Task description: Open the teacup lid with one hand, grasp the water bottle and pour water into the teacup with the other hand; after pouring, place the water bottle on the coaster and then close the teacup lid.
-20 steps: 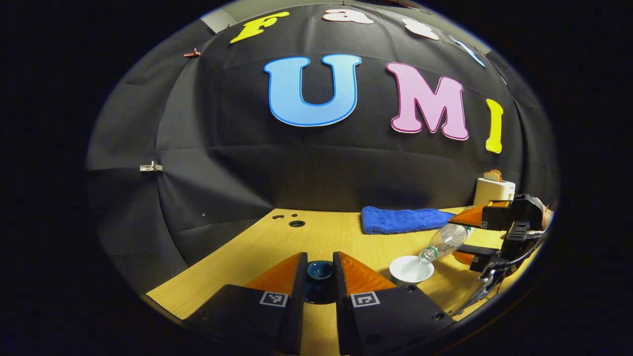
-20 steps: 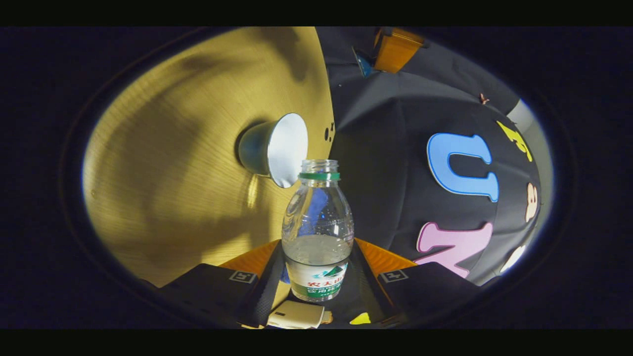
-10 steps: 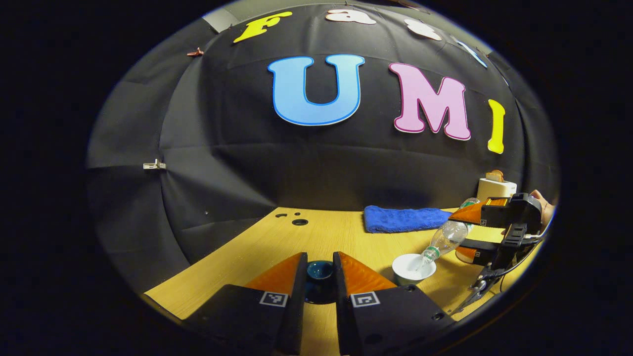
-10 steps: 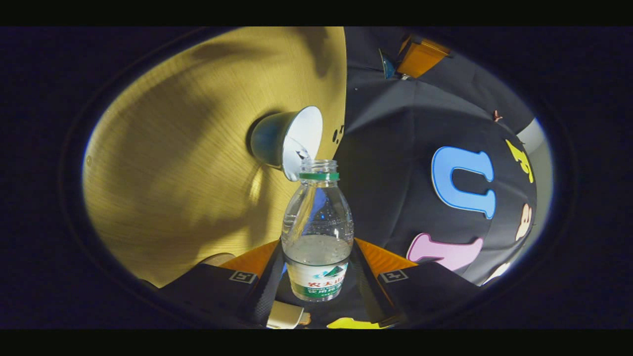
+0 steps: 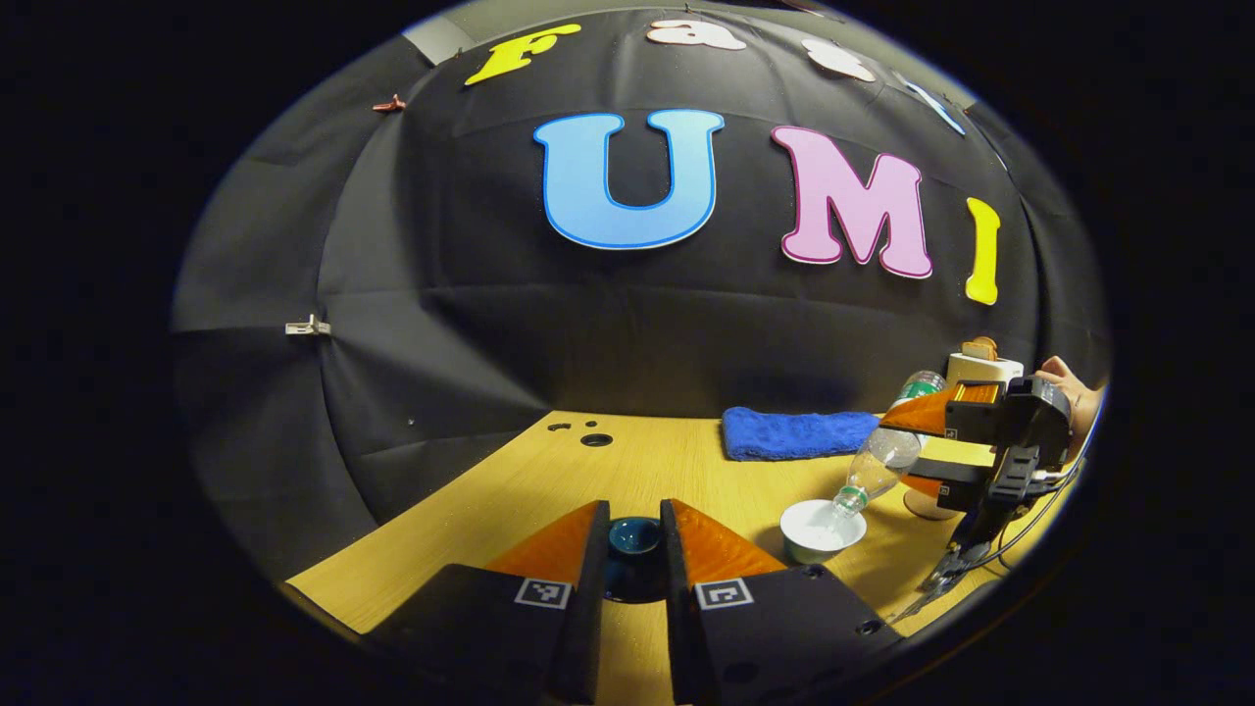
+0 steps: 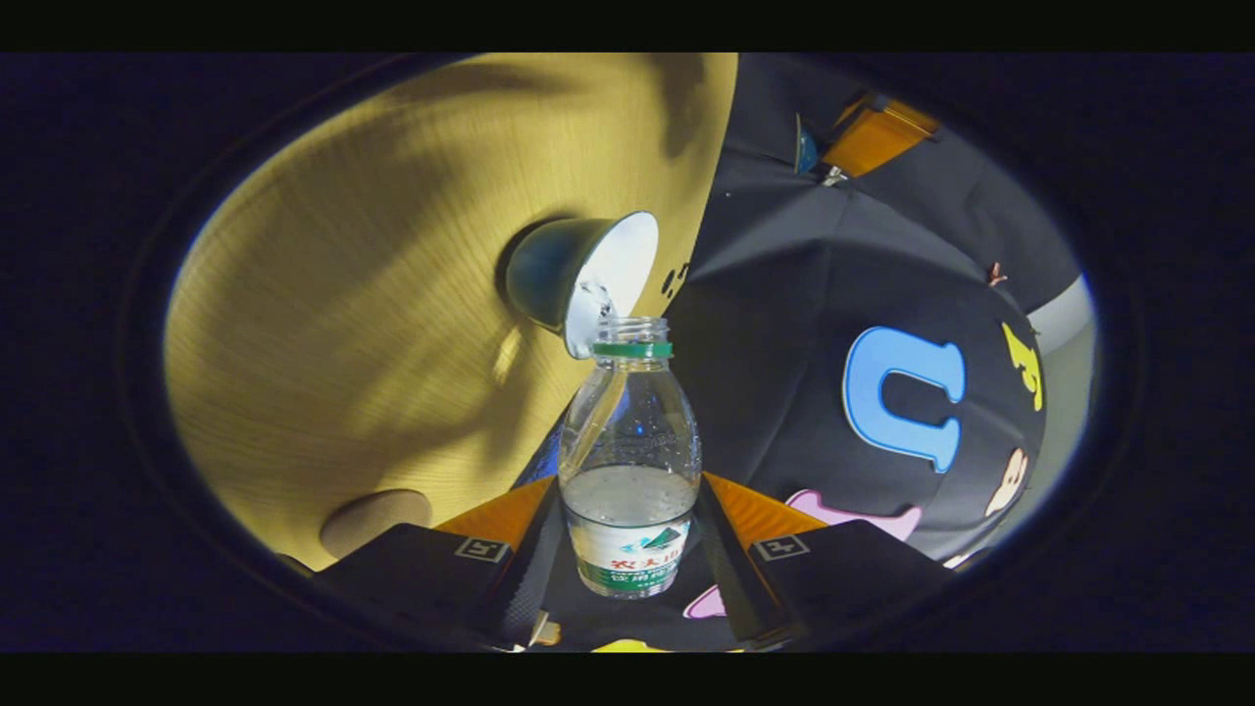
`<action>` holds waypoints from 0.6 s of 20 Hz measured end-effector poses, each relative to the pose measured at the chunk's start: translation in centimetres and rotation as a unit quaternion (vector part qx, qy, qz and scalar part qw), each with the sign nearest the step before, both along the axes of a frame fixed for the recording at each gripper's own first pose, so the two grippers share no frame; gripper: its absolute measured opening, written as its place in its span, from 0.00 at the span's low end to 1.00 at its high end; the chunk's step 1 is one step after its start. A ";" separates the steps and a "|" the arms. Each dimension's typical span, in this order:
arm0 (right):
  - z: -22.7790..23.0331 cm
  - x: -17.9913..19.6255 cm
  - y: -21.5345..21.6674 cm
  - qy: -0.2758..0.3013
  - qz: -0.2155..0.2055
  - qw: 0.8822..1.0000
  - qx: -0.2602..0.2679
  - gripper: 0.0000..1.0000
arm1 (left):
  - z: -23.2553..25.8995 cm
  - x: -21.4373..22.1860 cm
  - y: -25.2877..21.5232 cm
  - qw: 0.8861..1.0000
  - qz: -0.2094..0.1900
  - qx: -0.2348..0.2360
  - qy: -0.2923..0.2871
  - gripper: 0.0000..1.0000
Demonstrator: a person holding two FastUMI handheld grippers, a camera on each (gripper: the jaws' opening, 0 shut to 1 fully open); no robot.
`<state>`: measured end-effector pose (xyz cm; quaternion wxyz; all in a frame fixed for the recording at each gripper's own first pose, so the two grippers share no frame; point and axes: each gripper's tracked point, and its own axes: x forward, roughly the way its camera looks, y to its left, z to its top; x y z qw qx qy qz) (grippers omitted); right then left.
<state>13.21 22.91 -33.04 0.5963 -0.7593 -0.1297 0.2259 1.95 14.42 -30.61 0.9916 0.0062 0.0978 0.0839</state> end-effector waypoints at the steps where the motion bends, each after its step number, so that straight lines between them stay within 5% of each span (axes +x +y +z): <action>1: 0.1 -0.1 0.2 -0.010 0.008 1.000 -0.010 0.75 | 0.1 0.1 -0.1 1.000 0.000 -0.001 -0.001 0.32; 12: 1.4 0.6 0.6 -0.047 0.040 0.996 -0.067 0.77 | -0.4 -0.6 -0.4 1.000 -0.003 -0.010 0.000 0.32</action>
